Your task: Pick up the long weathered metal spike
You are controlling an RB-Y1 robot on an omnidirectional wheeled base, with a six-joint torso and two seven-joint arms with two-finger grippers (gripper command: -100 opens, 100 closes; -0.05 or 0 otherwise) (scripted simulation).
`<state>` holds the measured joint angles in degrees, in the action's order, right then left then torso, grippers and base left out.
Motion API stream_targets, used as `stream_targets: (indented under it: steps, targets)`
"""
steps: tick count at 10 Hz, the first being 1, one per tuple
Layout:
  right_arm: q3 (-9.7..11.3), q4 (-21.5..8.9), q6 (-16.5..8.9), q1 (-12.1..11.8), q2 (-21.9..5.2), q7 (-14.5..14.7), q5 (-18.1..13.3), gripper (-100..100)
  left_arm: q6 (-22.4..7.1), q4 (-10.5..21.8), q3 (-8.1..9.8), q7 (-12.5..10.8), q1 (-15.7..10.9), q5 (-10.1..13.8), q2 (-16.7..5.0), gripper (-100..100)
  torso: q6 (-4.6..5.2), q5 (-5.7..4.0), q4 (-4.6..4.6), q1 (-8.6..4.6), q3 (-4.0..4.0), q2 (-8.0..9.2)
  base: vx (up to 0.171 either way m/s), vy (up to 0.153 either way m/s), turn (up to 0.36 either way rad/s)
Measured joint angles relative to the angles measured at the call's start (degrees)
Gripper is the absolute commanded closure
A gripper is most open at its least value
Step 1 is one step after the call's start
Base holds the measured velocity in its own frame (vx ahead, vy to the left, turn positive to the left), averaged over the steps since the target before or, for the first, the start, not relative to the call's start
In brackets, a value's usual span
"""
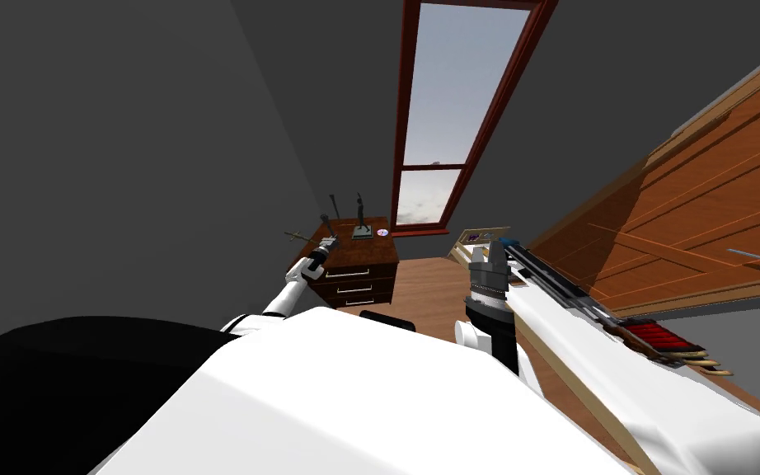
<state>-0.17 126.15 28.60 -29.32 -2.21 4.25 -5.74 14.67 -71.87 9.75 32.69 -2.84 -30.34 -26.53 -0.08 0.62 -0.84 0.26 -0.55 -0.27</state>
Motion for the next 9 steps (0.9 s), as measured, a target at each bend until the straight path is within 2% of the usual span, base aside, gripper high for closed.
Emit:
stream_targets:
  steps: [6, 9]
  targets:
    - [0.0, 0.0, 0.0, 0.0, 0.0, 0.0, 0.0, 0, -2.2, -9.3, 2.46, -0.8, 9.2, -0.3, 0.8, 100, -0.08, 0.13, -0.16, 0.11, -0.08, -0.01, 0.023, 0.009, -0.081]
    - [0.0, 0.0, 0.0, 0.0, 0.0, 0.0, 0.0, 0, -3.2, -12.9, 3.68, -1.8, 13.1, -0.2, 0.3, 100, -0.08, 0.14, -0.17, 0.14, -0.09, -0.01, 0.020, 0.013, -0.082]
